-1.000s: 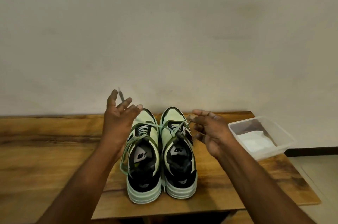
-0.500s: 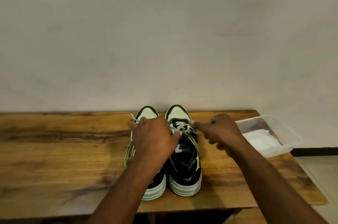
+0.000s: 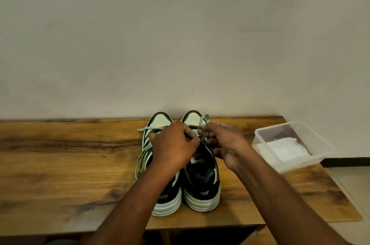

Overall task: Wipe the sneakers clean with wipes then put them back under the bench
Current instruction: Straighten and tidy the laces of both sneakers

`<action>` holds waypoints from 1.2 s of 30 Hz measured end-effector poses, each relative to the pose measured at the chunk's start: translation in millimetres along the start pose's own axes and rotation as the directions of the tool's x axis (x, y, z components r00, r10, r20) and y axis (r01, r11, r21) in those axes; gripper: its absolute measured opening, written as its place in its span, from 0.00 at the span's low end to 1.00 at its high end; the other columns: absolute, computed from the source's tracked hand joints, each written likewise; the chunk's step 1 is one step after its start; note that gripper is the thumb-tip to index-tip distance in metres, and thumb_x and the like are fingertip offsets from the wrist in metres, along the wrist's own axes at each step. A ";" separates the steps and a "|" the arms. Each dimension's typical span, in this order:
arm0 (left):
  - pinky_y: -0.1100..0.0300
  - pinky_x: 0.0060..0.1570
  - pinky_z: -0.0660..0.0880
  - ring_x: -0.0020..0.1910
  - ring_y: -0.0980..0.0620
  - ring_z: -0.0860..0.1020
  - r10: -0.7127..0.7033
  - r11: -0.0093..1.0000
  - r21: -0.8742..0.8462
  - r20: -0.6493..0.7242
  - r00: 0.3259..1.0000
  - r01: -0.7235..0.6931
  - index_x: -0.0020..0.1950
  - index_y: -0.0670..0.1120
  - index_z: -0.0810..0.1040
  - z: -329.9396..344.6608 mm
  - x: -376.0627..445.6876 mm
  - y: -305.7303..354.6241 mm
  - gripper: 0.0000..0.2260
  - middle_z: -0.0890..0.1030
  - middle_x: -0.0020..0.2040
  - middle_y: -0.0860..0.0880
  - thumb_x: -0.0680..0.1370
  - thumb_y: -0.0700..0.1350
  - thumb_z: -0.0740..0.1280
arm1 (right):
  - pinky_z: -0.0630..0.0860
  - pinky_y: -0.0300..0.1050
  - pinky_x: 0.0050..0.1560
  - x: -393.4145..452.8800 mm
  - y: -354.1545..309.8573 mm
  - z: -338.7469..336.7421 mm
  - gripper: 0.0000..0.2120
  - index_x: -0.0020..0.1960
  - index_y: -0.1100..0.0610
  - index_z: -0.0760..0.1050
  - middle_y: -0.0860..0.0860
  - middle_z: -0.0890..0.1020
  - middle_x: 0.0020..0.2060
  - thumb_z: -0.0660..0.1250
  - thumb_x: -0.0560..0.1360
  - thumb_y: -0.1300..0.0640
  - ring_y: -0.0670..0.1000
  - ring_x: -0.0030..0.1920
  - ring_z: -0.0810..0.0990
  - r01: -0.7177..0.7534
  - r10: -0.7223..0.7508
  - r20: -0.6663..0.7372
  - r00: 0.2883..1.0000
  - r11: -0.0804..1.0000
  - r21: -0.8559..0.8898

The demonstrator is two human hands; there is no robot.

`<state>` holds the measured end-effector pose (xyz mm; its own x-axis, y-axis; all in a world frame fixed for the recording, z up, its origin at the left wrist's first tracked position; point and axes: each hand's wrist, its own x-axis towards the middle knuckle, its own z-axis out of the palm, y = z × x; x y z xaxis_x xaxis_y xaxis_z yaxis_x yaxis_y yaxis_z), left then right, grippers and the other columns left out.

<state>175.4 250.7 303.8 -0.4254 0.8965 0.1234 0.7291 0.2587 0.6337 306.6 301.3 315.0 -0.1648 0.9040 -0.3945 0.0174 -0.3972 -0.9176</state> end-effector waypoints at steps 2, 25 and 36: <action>0.51 0.58 0.63 0.45 0.59 0.81 -0.002 0.998 -0.057 -0.009 1.000 0.001 0.39 0.56 0.79 0.8 1.2 -2.2 0.07 0.82 0.37 0.60 0.74 0.54 0.75 | 0.64 0.38 0.30 1.0 -6.6 -6.3 0.03 0.48 0.59 0.82 0.52 0.87 0.39 0.73 0.76 0.59 0.45 0.28 0.74 0.030 -0.033 0.034 0.999 0.995 0.092; 0.50 0.56 0.81 0.44 0.59 0.84 0.040 0.951 -0.305 -0.037 0.999 -0.049 0.67 0.53 0.77 1.3 3.4 -8.3 0.26 0.87 0.43 0.57 0.72 0.45 0.81 | 0.85 0.56 0.41 8.0 -23.1 -64.5 0.30 0.62 0.68 0.71 0.62 0.85 0.43 0.81 0.70 0.53 0.60 0.36 0.87 0.067 -0.155 -0.163 0.974 0.890 -0.450; 0.53 0.54 0.79 0.49 0.50 0.84 0.015 0.993 0.119 0.052 0.999 -0.021 0.45 0.55 0.87 -4.0 1.5 0.1 0.04 0.87 0.46 0.55 0.77 0.52 0.73 | 0.67 0.40 0.26 -14.9 -15.5 -33.9 0.19 0.41 0.63 0.84 0.59 0.86 0.34 0.79 0.71 0.45 0.53 0.29 0.78 0.110 -0.126 0.005 0.992 0.849 -0.517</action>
<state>172.7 250.7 307.1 -0.3860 0.9178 0.0935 0.7965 0.2804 0.5358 342.2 299.4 333.4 -0.1702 0.9461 -0.2754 0.5066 -0.1557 -0.8480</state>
